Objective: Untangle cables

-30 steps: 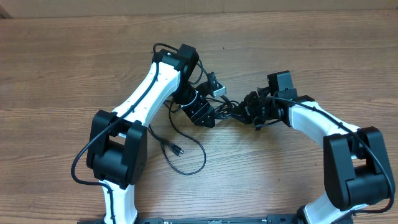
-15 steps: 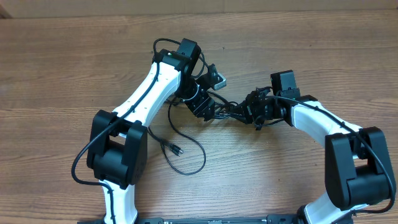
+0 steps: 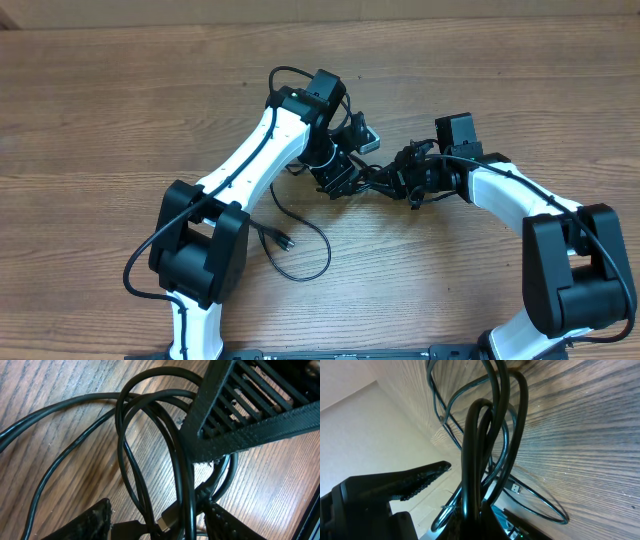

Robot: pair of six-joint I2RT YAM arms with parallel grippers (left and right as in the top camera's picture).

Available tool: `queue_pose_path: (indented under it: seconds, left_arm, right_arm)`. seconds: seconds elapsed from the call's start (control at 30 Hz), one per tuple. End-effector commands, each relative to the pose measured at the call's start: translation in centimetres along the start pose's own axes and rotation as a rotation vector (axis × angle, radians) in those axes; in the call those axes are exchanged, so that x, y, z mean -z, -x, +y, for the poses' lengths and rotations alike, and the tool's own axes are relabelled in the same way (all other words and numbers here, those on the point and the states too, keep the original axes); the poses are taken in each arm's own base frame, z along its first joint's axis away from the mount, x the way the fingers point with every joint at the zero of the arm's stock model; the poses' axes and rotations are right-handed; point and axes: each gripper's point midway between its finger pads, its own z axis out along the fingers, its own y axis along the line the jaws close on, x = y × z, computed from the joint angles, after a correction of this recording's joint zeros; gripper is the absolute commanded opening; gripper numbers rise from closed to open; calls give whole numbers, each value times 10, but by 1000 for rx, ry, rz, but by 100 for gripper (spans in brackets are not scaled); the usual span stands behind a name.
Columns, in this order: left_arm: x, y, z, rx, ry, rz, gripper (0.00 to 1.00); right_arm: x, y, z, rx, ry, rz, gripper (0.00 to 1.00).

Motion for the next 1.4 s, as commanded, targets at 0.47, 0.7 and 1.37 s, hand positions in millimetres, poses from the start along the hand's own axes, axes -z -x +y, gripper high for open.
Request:
queue_pose_path:
  seconds: [0.47,0.7,1.37]
  left_arm:
    - [-1,-4,11,1,72,35,46]
    - [-1,-5,11,1,72,36,44]
    - [2,-12,24,10,136,73,4]
  right_arm:
    - [5,-25,29,96,132,164,4]
    - [8,-33,36,121,168,210,4]
    - [9,-34,39,157,183,217,4]
